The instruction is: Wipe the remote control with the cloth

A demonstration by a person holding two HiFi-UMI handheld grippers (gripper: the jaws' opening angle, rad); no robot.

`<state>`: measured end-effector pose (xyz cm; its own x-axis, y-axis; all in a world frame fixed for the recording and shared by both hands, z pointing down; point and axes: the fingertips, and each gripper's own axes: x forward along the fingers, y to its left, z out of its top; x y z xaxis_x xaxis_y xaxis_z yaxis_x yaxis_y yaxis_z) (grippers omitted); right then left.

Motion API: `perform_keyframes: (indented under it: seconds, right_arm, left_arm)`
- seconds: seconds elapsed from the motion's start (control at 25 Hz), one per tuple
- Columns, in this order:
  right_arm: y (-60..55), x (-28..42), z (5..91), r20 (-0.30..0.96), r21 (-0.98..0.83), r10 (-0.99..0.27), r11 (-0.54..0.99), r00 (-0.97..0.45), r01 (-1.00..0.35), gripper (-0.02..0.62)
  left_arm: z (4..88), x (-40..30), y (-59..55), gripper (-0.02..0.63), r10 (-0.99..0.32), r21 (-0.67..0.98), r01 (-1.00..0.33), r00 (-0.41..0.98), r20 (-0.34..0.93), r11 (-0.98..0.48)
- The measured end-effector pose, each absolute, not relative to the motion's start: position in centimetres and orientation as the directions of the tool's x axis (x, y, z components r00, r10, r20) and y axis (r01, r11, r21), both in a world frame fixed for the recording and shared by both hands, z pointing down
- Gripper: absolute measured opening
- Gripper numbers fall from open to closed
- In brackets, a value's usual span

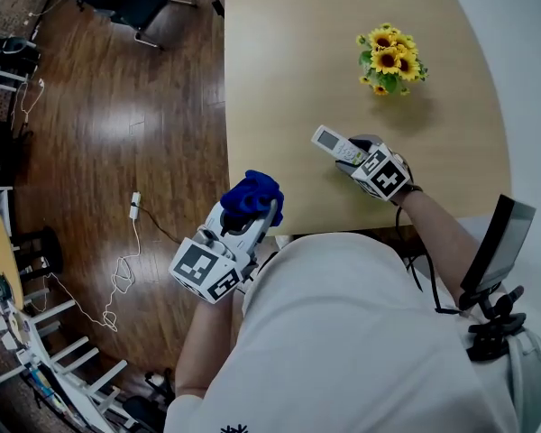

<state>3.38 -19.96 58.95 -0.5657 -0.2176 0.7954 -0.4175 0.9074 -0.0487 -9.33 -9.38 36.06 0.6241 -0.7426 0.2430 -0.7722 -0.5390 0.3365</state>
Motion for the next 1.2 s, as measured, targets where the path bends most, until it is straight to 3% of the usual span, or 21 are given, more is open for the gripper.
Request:
perform_keyframes:
  seconds: [0.36,0.76,1.2]
  right_arm:
    - [-17.0,1.1,50.9,0.759,-0.004,-0.171,0.964,-0.628,-0.267,0.261]
    - [-15.3,-0.4,47.3,0.717,0.016,-0.153,0.979,-0.68,-0.203,0.261]
    - [-15.8,0.4,46.7,0.703,0.019,-0.185,0.97,-0.687,-0.243,0.259]
  left_arm:
    - [34.6,-3.4,-13.5,0.109,-0.636,0.282,-0.656,0.753,0.171,-0.7]
    - [37.9,5.6,-15.7,0.109,-0.444,0.258,-0.475,0.88,0.171,-0.841]
    - [39.3,2.3,-16.6,0.109,-0.507,0.144,-0.549,0.826,0.247,-0.823]
